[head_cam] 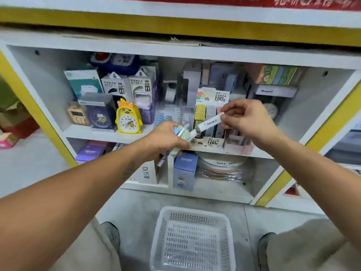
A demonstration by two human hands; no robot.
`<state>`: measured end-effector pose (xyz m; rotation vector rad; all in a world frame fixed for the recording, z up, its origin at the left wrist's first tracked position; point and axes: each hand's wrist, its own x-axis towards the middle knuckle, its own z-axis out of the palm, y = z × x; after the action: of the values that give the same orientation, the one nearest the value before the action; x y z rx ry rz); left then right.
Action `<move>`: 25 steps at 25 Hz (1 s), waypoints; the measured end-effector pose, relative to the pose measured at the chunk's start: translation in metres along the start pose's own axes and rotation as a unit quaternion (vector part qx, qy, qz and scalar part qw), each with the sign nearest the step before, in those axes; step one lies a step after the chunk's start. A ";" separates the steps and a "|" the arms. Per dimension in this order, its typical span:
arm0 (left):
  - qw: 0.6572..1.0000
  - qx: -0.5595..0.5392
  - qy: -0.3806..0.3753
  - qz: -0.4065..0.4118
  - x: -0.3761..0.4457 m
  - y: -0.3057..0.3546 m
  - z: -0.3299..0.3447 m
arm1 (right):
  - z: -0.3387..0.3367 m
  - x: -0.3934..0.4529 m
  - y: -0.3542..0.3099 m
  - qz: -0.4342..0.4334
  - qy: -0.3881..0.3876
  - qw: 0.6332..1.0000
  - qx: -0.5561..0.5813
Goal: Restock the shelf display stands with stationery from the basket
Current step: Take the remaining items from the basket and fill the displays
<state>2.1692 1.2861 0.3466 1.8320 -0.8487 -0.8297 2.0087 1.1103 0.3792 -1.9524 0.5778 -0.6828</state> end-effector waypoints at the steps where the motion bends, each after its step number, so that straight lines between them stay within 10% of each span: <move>1: 0.999 -0.025 0.021 -0.009 0.004 0.006 -0.007 | 0.003 0.005 -0.007 -0.012 0.000 1.000 -0.012; 8: 0.970 -0.219 0.100 -0.042 0.032 0.014 -0.058 | 0.034 0.056 -0.023 -0.035 0.001 0.985 -0.170; 17: 0.976 -0.205 0.034 -0.070 0.044 0.016 -0.100 | 0.086 0.102 -0.010 -0.195 -0.064 0.839 -0.504; 25: 0.977 -0.196 -0.010 -0.085 0.045 0.015 -0.099 | 0.103 0.117 0.003 -0.139 -0.144 0.820 -0.536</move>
<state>2.2712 1.2888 0.3861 1.5598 -0.4987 -1.0434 2.1631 1.0987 0.3617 -3.1765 0.5296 -0.1741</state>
